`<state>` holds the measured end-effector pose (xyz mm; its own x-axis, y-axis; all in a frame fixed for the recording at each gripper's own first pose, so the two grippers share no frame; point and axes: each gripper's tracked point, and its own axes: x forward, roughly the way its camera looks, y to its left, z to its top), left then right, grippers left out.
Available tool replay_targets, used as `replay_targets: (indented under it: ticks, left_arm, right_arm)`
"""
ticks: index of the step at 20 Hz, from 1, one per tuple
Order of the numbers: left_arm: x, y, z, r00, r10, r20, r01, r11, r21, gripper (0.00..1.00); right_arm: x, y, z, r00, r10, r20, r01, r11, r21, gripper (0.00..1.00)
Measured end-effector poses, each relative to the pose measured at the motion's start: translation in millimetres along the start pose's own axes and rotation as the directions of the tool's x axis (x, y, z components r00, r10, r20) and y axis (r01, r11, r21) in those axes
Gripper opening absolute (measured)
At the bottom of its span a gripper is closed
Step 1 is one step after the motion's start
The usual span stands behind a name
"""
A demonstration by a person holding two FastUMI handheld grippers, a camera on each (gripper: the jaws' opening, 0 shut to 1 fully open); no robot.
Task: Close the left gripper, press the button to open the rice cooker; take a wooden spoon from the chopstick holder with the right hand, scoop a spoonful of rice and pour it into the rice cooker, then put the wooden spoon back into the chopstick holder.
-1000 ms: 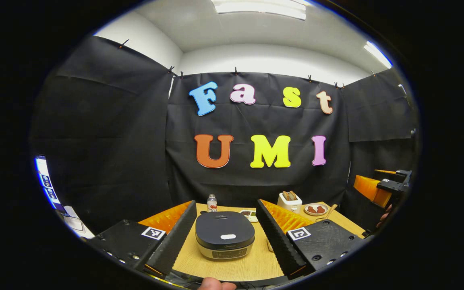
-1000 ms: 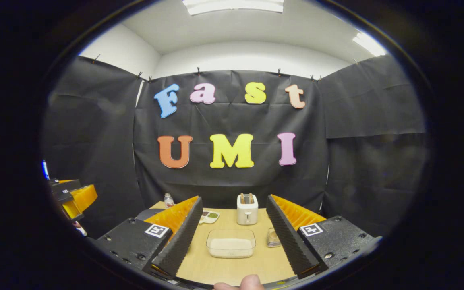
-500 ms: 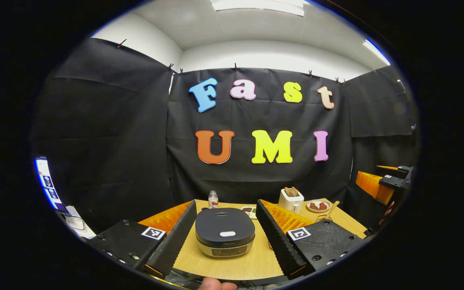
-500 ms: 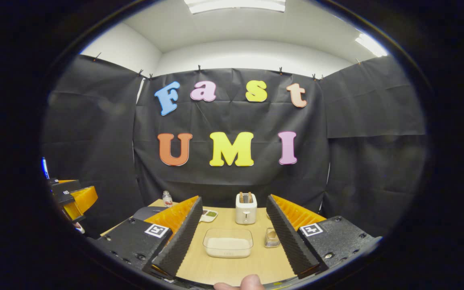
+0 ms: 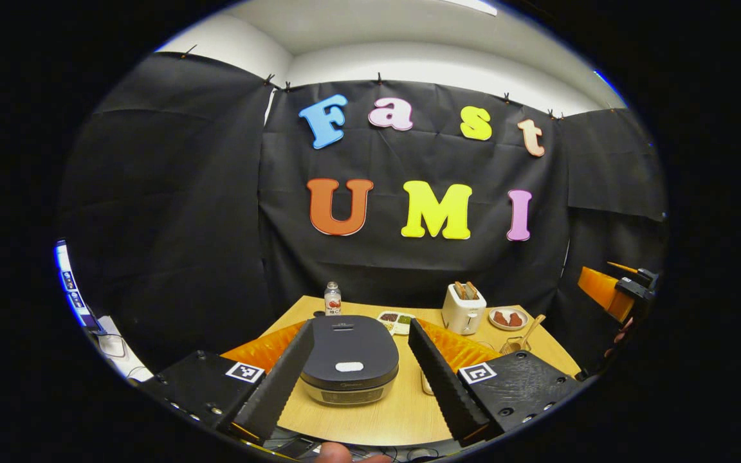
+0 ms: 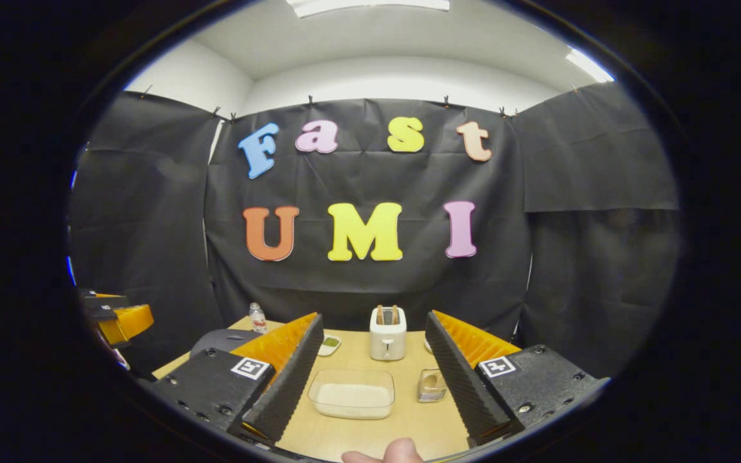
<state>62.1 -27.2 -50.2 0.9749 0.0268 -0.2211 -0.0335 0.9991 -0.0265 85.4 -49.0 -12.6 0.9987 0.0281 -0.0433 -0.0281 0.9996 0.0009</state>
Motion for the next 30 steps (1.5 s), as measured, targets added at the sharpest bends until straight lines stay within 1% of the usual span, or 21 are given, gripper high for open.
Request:
replay_targets:
  ticks: [2, 3, 6, 7, 8, 10, 11, 12, 13, 14, 15, 16, 17, 18, 19, 21, 23, 27, 30]
  left_arm:
    - [16.3, -3.1, -8.9, 0.999, 0.004, -0.050, -0.003, 1.000, 0.007, 0.95]
    - [23.6, -0.6, -13.7, 0.997, 0.025, -0.079, -0.024, 1.000, 0.016, 0.95]
    - [50.3, 0.5, -31.1, 0.986, 0.059, -0.156, -0.056, 0.998, 0.023, 0.89]
    - [58.2, -1.1, -37.9, 0.981, 0.060, -0.186, -0.056, 0.998, 0.028, 0.82]
    - [66.2, 0.5, -46.0, 0.974, 0.072, -0.216, -0.066, 0.997, 0.035, 0.67]
    - [81.6, 1.0, -58.0, 0.958, 0.080, -0.274, -0.074, 0.997, 0.031, 0.57]
    - [86.5, 2.0, -63.1, 0.950, 0.094, -0.298, -0.090, 0.996, 0.025, 0.54]
    - [91.7, 3.0, -70.6, 0.940, 0.091, -0.327, -0.089, 0.996, 0.021, 0.39]
    - [95.1, 4.5, -78.4, 0.930, 0.095, -0.355, -0.091, 0.995, 0.029, 0.33]
    - [97.5, 4.5, -86.7, 0.919, 0.091, -0.383, -0.082, 0.996, 0.040, 0.31]
    - [103.3, 7.2, -92.6, 0.909, 0.099, -0.404, -0.084, 0.995, 0.054, 0.31]
    - [105.2, 11.1, -100.0, 0.900, 0.098, -0.426, -0.086, 0.995, 0.048, 0.16]
    - [110.0, 8.5, -111.1, 0.886, 0.066, -0.460, -0.056, 0.998, 0.034, 0.00]
    - [107.4, 7.4, -116.3, 0.873, 0.052, -0.486, -0.042, 0.999, 0.032, 0.02]
    - [110.6, 8.8, -120.4, 0.862, 0.044, -0.506, -0.034, 0.999, 0.029, 0.01]
    - [115.0, 12.8, -128.0, 0.839, 0.012, -0.543, -0.028, 0.999, -0.021, 0.00]
    - [123.1, 15.7, -138.2, 0.827, -0.012, -0.562, -0.017, 0.999, -0.046, 0.00]
    - [140.8, 21.6, -156.7, 0.796, -0.032, -0.605, -0.001, 0.999, -0.054, 0.00]
    - [151.9, 28.1, -165.3, 0.787, -0.023, -0.616, 0.002, 0.999, -0.036, 0.00]
  right_arm:
    - [23.3, -13.1, -2.4, 1.000, 0.014, -0.004, -0.014, 1.000, 0.007, 1.00]
    - [36.2, -19.0, -2.6, 1.000, 0.028, -0.001, -0.028, 1.000, 0.014, 0.99]
    - [76.6, -37.9, -5.2, 0.998, 0.060, -0.001, -0.060, 0.997, 0.046, 1.00]
    - [88.7, -43.0, -7.2, 0.997, 0.071, -0.006, -0.070, 0.996, 0.052, 1.00]
    - [100.0, -48.2, -7.9, 0.997, 0.079, -0.007, -0.079, 0.995, 0.056, 1.00]
    - [120.2, -56.8, -10.4, 0.995, 0.099, -0.009, -0.098, 0.993, 0.066, 1.00]
    - [129.3, -60.1, -15.8, 0.994, 0.108, -0.022, -0.106, 0.992, 0.069, 0.99]
    - [135.0, -61.6, -21.0, 0.992, 0.121, -0.038, -0.118, 0.990, 0.076, 0.99]
    - [139.9, -64.5, -23.7, 0.991, 0.127, -0.046, -0.123, 0.989, 0.084, 1.00]
    - [142.8, -67.9, -26.7, 0.991, 0.124, -0.054, -0.119, 0.989, 0.090, 0.99]
    - [144.7, -72.6, -30.7, 0.992, 0.113, -0.064, -0.106, 0.990, 0.092, 0.99]
    - [144.3, -76.1, -32.5, 0.993, 0.099, -0.068, -0.092, 0.991, 0.097, 0.99]
    - [142.0, -77.8, -35.3, 0.994, 0.084, -0.076, -0.076, 0.992, 0.102, 0.99]
    - [138.4, -79.1, -37.8, 0.994, 0.073, -0.084, -0.064, 0.992, 0.110, 1.00]
    - [134.0, -79.4, -39.1, 0.994, 0.064, -0.086, -0.054, 0.992, 0.115, 0.99]
    - [126.8, -85.2, -41.5, 0.996, 0.031, -0.087, -0.022, 0.994, 0.104, 1.00]
    - [117.4, -92.3, -46.6, 0.995, -0.005, -0.097, 0.015, 0.994, 0.106, 0.99]
    - [100.8, -108.9, -53.2, 0.990, -0.077, -0.115, 0.088, 0.991, 0.102, 1.00]
    - [91.3, -119.8, -53.7, 0.986, -0.121, -0.115, 0.133, 0.986, 0.098, 0.99]
